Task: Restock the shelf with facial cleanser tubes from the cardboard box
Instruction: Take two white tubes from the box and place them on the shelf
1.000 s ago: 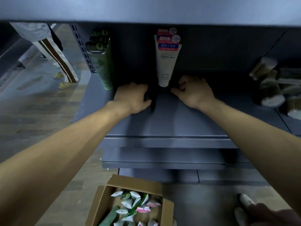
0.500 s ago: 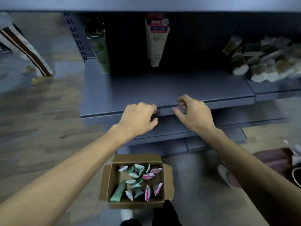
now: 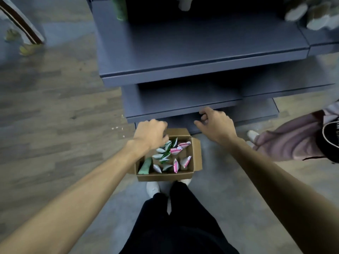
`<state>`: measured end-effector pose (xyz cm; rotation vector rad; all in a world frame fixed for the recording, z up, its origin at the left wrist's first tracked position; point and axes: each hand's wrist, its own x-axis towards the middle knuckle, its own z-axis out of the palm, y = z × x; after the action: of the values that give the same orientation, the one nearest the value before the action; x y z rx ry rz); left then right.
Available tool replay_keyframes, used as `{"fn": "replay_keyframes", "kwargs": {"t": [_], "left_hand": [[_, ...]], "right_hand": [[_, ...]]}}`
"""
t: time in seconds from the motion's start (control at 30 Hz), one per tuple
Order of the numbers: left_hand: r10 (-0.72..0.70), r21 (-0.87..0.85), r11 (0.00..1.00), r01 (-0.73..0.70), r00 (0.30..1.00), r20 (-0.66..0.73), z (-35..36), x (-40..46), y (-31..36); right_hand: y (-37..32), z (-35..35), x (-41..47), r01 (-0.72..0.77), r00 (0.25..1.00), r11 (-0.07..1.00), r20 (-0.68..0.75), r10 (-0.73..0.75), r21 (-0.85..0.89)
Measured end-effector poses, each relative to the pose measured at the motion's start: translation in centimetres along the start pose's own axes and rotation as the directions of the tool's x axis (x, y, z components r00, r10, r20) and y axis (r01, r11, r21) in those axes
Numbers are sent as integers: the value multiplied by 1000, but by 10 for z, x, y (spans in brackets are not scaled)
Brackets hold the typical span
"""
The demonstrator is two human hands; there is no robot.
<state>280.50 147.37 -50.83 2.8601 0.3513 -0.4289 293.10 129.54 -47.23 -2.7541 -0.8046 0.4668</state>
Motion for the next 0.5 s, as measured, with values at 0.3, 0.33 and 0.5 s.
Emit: {"fn": "replay_keyframes", "kwargs": {"t": [0.3, 0.33, 0.5], "left_hand": [[-136, -1, 990, 139, 971, 197, 76, -6, -8], [-155, -4, 987, 160, 963, 221, 83, -7, -12], [-210, -2, 975, 221, 931, 298, 109, -3, -35]], "right_hand": [[29, 81, -12, -36, 975, 999, 218, 43, -32], [31, 88, -13, -39, 969, 999, 241, 46, -30], [39, 120, -7, -34, 948, 999, 316, 39, -23]]}}
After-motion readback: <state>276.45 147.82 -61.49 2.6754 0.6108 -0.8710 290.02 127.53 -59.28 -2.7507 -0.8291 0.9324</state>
